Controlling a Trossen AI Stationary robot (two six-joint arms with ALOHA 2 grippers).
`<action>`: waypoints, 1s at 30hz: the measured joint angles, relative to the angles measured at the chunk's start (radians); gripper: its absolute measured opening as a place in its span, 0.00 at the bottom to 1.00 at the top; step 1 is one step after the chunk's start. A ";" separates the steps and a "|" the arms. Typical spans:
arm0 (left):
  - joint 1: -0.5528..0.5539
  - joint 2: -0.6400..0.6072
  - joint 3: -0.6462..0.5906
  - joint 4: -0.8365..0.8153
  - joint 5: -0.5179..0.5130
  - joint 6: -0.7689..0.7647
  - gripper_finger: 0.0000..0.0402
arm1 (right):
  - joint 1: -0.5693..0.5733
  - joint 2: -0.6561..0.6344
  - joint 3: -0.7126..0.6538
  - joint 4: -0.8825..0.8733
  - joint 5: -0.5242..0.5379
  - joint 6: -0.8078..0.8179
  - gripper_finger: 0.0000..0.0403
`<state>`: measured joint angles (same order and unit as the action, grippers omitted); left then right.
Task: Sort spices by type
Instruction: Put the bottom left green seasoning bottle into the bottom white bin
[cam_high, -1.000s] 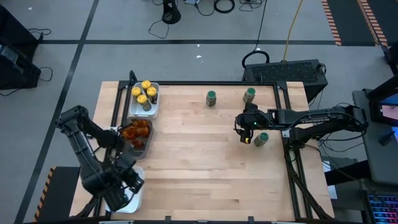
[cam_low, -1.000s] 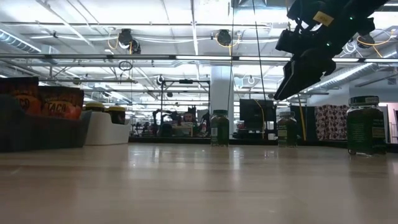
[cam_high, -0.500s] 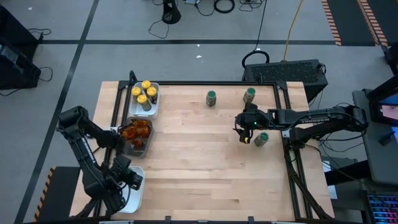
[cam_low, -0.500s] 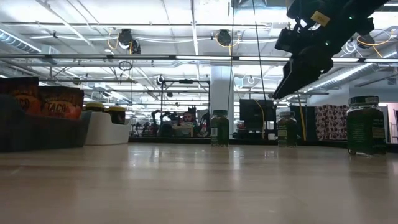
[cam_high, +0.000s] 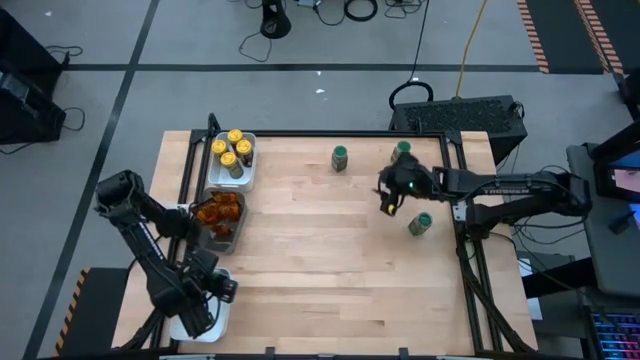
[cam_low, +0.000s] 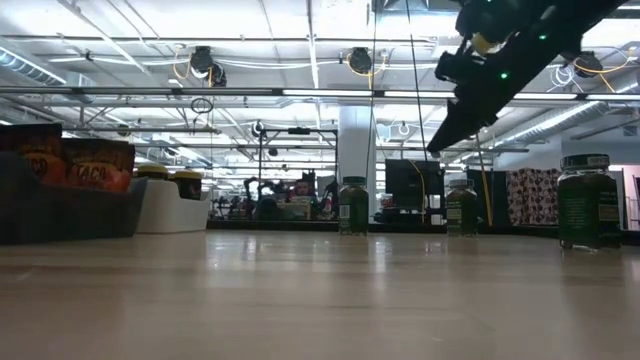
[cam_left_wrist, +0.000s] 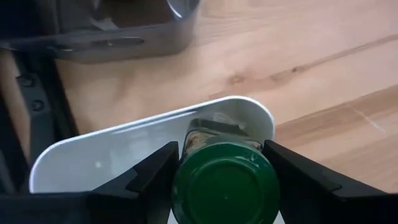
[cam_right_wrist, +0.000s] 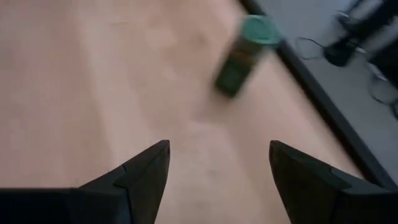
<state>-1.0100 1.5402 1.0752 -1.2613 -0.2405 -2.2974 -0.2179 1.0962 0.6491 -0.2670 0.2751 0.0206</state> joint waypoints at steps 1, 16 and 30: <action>0.005 0.000 -0.003 0.013 0.000 0.006 0.57 | -0.026 0.000 0.008 -0.007 0.006 -0.004 0.64; 0.029 0.000 -0.004 0.021 0.053 0.001 0.61 | -0.353 0.000 0.166 -0.138 -0.159 -0.071 0.64; 0.048 0.000 0.011 0.025 0.115 0.137 0.84 | -0.479 0.000 0.166 -0.149 -0.202 -0.093 0.64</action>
<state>-0.9622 1.5402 1.0864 -1.2366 -0.1258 -2.1607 -0.6968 1.0958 0.8154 -0.4161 0.0731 -0.0719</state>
